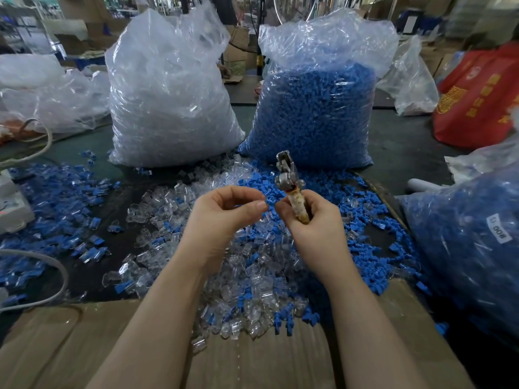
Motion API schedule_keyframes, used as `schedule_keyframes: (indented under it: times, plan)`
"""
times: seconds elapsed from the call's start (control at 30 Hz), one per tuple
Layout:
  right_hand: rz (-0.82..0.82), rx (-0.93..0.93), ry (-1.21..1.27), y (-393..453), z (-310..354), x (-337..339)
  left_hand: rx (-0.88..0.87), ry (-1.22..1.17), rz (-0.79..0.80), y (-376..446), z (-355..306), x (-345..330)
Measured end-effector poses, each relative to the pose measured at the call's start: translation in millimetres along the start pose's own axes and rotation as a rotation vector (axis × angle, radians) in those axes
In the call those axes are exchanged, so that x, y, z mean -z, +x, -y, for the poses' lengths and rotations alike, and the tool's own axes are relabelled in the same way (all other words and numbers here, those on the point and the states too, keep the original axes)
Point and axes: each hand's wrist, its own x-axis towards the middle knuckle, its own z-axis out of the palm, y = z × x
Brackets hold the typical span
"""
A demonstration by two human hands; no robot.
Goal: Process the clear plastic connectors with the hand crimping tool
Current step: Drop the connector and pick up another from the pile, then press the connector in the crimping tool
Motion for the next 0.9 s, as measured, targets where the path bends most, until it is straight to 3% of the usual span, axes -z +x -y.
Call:
schedule_keyframes:
  times: [0.1,0.23,0.63,0.9]
  plan:
    - [-0.025,0.007,0.01,-0.2,0.0,0.0,0.066,-0.185,0.044,1.5,-0.6,4.0]
    - [-0.019,0.004,0.019,-0.3,1.8,0.4,0.085,-0.211,0.051,1.9,-0.7,5.0]
    - [0.032,0.009,0.025,-2.0,2.6,1.0,-0.009,-0.06,0.029,-0.1,3.0,4.7]
    - [0.063,-0.006,-0.009,-0.4,-0.3,0.6,-0.104,0.2,0.014,-0.9,1.9,-2.4]
